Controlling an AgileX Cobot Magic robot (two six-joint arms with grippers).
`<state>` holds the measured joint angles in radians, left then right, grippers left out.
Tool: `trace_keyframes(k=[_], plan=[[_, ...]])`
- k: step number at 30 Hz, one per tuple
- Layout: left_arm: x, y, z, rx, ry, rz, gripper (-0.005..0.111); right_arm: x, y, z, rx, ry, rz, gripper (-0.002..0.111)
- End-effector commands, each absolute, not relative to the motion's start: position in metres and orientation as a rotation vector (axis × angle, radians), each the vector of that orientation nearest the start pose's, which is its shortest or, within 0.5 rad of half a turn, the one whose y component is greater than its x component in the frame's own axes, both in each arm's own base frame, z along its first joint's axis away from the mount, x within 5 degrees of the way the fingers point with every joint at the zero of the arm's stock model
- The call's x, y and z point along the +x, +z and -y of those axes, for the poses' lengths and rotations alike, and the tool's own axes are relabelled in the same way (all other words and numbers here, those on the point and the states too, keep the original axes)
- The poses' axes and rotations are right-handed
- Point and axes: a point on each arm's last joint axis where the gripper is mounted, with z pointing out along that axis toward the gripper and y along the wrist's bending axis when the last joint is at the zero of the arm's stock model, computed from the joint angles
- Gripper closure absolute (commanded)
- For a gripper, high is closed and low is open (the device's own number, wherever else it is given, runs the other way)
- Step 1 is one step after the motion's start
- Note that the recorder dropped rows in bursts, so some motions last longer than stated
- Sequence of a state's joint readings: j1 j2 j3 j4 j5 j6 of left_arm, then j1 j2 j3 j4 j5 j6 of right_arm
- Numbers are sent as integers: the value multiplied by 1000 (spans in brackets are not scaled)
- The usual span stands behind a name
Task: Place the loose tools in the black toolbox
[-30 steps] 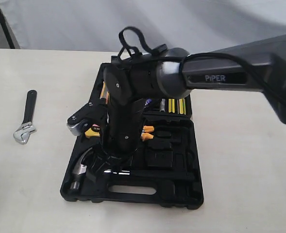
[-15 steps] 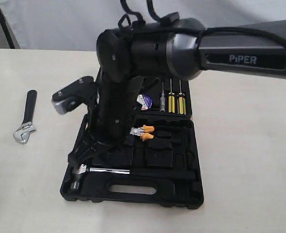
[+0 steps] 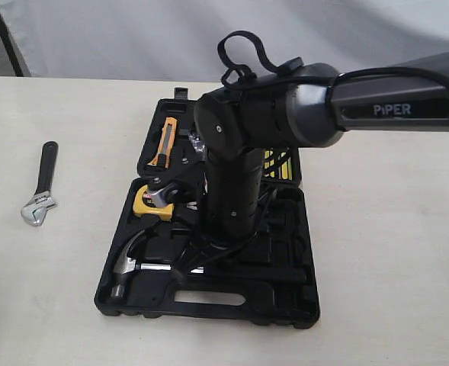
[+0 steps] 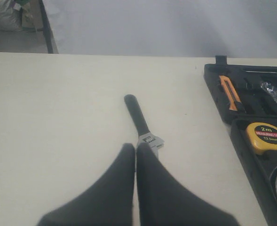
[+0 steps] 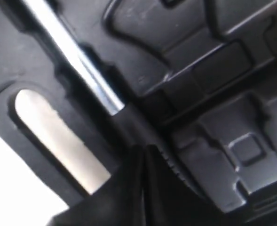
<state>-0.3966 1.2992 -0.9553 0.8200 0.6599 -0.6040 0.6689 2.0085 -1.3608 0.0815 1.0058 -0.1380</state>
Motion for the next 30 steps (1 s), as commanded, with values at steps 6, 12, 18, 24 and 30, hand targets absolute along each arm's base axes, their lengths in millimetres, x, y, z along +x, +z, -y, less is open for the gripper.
trace_keyframes(k=[6,12,18,24,30], plan=[[263,307,66,306,348,-2223,105,299,137,-236,-1211,100,-2900,108],[263,307,66,306,348,-2223,105,304,181,-227,-1123,117,-2780,108],[263,307,66,306,348,-2223,105,337,210,-165,-656,147,-2840,108],[263,307,66,306,348,-2223,105,372,191,-95,-296,117,-2893,108],[263,307,66,306,348,-2223,105,404,160,-57,-132,95,-2902,108]])
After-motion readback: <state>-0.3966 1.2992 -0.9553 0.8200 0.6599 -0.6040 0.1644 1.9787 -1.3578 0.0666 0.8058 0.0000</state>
